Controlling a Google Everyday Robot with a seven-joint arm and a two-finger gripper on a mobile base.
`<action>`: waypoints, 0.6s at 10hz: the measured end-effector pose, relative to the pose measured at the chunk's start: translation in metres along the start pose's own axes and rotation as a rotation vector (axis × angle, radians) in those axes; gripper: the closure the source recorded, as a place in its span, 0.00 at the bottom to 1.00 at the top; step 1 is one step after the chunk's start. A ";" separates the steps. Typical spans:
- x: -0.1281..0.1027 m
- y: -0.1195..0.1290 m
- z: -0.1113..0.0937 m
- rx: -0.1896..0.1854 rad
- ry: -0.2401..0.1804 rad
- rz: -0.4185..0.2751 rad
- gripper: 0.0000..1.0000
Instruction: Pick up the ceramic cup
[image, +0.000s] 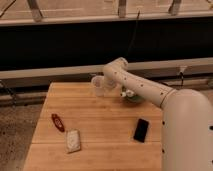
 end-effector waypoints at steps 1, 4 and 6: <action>-0.003 0.000 -0.002 0.003 -0.002 -0.006 0.82; -0.007 0.000 -0.013 0.009 0.000 -0.015 1.00; -0.006 -0.005 -0.037 0.013 0.005 -0.032 1.00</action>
